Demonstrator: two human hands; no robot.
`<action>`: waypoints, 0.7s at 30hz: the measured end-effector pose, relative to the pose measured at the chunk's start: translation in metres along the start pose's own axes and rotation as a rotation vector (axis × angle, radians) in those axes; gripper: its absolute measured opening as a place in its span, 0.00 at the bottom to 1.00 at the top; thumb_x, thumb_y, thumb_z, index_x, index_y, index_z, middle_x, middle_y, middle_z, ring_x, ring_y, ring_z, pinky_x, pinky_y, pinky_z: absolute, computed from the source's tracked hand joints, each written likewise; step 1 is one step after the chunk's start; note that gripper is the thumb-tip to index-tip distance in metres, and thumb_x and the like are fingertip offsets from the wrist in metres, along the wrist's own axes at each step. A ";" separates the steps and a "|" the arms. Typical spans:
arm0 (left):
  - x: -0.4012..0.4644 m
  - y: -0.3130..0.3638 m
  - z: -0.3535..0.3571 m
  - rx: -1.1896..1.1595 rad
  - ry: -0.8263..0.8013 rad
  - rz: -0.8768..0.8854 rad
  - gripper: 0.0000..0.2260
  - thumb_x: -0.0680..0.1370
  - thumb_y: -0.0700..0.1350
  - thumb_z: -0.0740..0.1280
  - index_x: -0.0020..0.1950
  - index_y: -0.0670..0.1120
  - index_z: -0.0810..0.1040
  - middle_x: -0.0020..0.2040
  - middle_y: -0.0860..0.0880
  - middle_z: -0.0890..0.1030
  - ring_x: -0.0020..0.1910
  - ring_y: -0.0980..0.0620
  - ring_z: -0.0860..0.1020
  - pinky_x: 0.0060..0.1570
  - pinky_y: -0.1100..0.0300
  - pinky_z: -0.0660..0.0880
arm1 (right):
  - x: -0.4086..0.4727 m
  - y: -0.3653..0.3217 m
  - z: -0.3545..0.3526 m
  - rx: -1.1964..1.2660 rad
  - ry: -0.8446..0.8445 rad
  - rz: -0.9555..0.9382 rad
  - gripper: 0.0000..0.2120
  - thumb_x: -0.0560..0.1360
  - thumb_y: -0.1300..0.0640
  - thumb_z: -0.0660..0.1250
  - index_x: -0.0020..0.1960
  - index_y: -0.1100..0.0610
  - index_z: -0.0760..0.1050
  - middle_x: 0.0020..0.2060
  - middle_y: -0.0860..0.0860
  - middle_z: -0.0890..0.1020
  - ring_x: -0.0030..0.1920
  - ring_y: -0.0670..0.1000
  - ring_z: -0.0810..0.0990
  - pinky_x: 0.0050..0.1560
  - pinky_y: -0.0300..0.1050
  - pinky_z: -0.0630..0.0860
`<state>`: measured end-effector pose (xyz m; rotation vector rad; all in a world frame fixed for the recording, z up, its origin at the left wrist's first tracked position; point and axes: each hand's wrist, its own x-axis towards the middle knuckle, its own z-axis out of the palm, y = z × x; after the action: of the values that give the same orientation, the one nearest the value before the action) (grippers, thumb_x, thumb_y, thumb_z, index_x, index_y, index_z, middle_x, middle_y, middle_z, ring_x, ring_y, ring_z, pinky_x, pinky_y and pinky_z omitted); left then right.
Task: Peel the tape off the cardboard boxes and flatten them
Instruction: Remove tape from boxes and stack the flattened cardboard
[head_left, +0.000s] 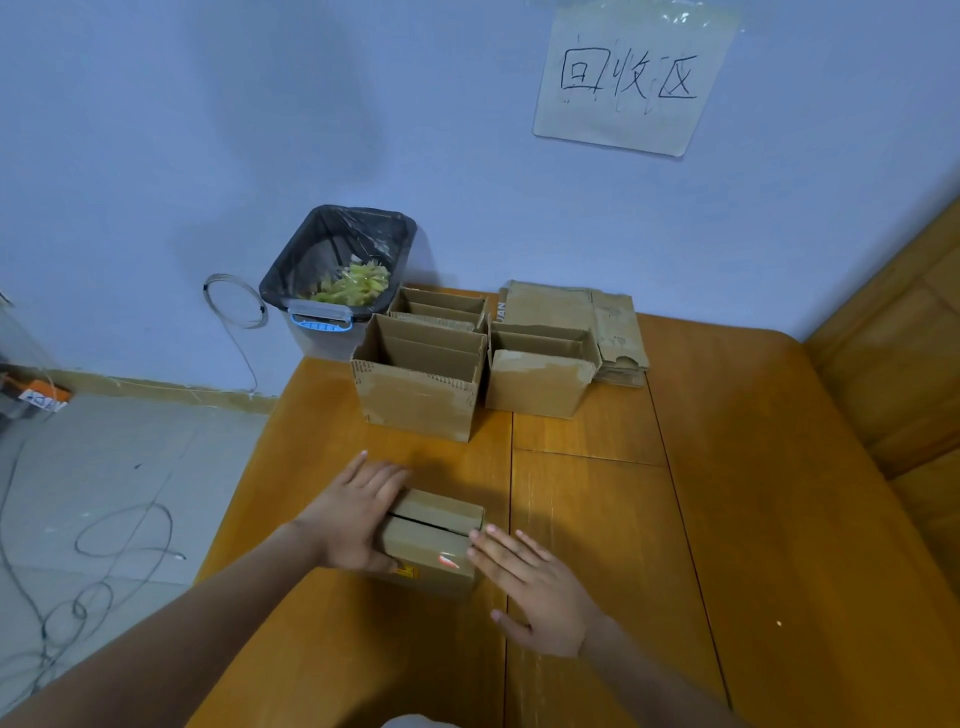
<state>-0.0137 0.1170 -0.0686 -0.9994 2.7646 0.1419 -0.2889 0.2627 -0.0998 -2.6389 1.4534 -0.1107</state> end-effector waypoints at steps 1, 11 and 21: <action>0.006 0.010 -0.001 -0.001 0.001 0.032 0.54 0.66 0.76 0.59 0.79 0.44 0.45 0.79 0.47 0.53 0.78 0.49 0.49 0.74 0.49 0.32 | 0.001 -0.002 0.000 -0.009 -0.001 -0.003 0.32 0.80 0.42 0.54 0.78 0.55 0.52 0.78 0.51 0.55 0.77 0.52 0.52 0.71 0.60 0.60; 0.027 0.042 0.017 -0.238 0.088 0.093 0.47 0.64 0.73 0.65 0.75 0.45 0.63 0.66 0.50 0.71 0.66 0.49 0.68 0.70 0.53 0.55 | 0.003 -0.012 0.004 0.028 -0.010 0.041 0.31 0.81 0.41 0.50 0.79 0.54 0.48 0.78 0.50 0.51 0.78 0.50 0.47 0.73 0.61 0.54; 0.014 0.021 -0.002 -0.502 0.201 0.040 0.46 0.61 0.71 0.66 0.72 0.46 0.66 0.63 0.54 0.72 0.63 0.55 0.69 0.64 0.62 0.57 | 0.019 -0.006 0.008 0.126 0.040 0.038 0.34 0.81 0.42 0.54 0.79 0.52 0.42 0.78 0.48 0.45 0.78 0.52 0.45 0.75 0.51 0.43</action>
<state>-0.0374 0.1240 -0.0692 -1.1162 3.0028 0.8175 -0.2728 0.2504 -0.1067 -2.5215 1.4571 -0.2438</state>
